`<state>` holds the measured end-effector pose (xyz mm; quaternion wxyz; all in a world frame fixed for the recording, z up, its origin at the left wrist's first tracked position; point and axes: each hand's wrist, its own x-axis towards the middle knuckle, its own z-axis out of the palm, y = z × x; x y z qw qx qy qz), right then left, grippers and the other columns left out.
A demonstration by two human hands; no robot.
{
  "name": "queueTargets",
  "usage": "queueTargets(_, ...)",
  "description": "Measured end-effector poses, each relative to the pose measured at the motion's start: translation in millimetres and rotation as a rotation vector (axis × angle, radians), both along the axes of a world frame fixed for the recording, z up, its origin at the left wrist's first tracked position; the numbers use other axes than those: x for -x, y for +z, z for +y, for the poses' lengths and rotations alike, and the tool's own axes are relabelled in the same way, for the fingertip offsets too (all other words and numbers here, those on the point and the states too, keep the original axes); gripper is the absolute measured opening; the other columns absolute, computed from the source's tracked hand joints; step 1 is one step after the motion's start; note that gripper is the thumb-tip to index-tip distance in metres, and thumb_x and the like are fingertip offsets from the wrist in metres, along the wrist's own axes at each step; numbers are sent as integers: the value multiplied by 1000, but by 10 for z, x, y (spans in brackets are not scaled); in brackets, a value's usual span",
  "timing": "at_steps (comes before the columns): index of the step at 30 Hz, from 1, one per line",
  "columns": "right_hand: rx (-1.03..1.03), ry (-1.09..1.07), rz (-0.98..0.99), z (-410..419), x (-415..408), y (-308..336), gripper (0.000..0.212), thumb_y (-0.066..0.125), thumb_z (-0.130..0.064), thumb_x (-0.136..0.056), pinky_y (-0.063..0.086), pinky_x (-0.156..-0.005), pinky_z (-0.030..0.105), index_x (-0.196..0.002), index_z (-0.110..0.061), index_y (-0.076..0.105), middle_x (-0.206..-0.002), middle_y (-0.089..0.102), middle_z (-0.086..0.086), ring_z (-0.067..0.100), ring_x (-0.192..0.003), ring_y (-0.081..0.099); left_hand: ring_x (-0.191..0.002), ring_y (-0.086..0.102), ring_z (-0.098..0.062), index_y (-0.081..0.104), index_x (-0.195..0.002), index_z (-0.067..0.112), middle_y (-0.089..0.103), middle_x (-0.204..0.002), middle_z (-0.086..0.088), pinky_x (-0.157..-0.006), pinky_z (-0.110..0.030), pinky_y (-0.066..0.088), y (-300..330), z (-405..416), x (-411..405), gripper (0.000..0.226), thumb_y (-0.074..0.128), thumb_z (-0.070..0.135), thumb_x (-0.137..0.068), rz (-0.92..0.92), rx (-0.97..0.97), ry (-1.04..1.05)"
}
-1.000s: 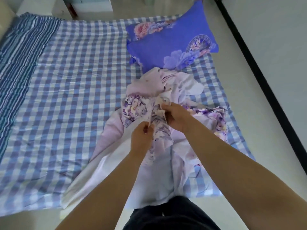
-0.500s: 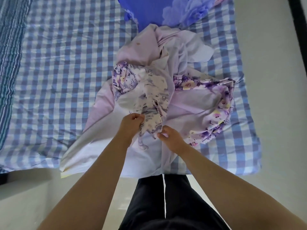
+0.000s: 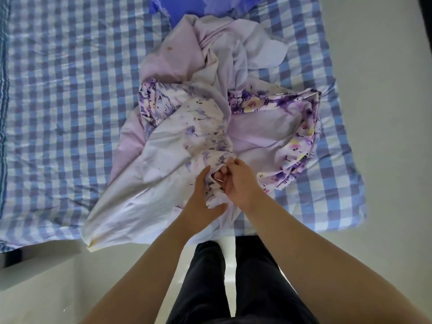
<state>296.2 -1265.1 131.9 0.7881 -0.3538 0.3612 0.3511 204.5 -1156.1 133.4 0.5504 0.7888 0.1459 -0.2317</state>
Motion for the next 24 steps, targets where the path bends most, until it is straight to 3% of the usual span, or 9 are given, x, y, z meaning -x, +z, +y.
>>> queueTargets(2,-73,-69,66,-52,96,-132,26,33,-8,-102,54,-50,26,-80,-8,47,-49,49,2,14,-43,55,-97,62,-7,26,-140,33,59,-112,10,-87,-28,52,-90,-4,-11,73,65,6,-85,51,-52,120)
queueTargets(5,-139,-163,131,-130,191,-383,26,36,-12,-102,57,-54,30,-82,-6,51,-55,60,5,16,-50,63,-71,61,-21,54,-100,24,64,-80,3,-68,-44,55,-191,36,-7,10,52,18,-92,117,-337,255)
queueTargets(8,29,-186,227,-306,238,-845,19,45,-23,-100,57,-63,31,-91,-9,55,-74,65,7,19,-66,64,-63,49,-21,53,-76,10,56,-69,-5,-58,-30,41,-261,159,56,24,46,20,-97,179,-341,434)
queueTargets(11,275,-128,391,-552,326,-1469,18,51,-29,-97,50,-66,29,-94,-11,53,-87,54,5,18,-75,54,-54,38,-18,45,-64,13,45,-54,3,-54,-24,30,-353,329,150,35,42,20,-98,269,-182,762)
queueTargets(15,445,-12,441,-498,292,-1869,31,60,-41,-87,50,-84,33,-110,-20,52,-100,54,4,21,-93,54,-54,44,-20,46,-70,14,47,-64,-4,-46,-22,33,-497,519,290,33,38,26,-100,373,-152,926)
queueTargets(17,435,-30,434,-416,236,-1946,27,58,-38,-90,47,-87,32,-110,-23,52,-100,55,2,17,-88,53,-57,53,-24,52,-81,13,56,-72,-6,-46,-23,39,-538,594,394,33,42,38,-100,386,-60,960)
queueTargets(20,430,-72,430,-463,233,-2076,20,49,-29,-94,48,-76,27,-111,-19,51,-101,54,1,12,-76,52,-90,66,-39,57,-117,2,68,-105,-21,-68,-40,56,-573,674,512,60,58,54,-87,400,224,868)
queueTargets(22,488,-26,321,-541,259,-2090,15,40,-24,-96,49,-65,26,-109,-16,44,-90,51,0,11,-70,52,-102,63,-41,49,-127,0,62,-117,-26,-82,-47,54,-559,676,541,75,79,42,-73,405,328,815)
queueTargets(24,563,-57,267,-575,274,-2000,12,39,-21,-95,50,-64,28,-106,-18,43,-82,48,-3,12,-67,53,-98,65,-39,50,-121,1,64,-113,-25,-81,-51,53,-534,621,533,66,78,17,-64,397,264,779)
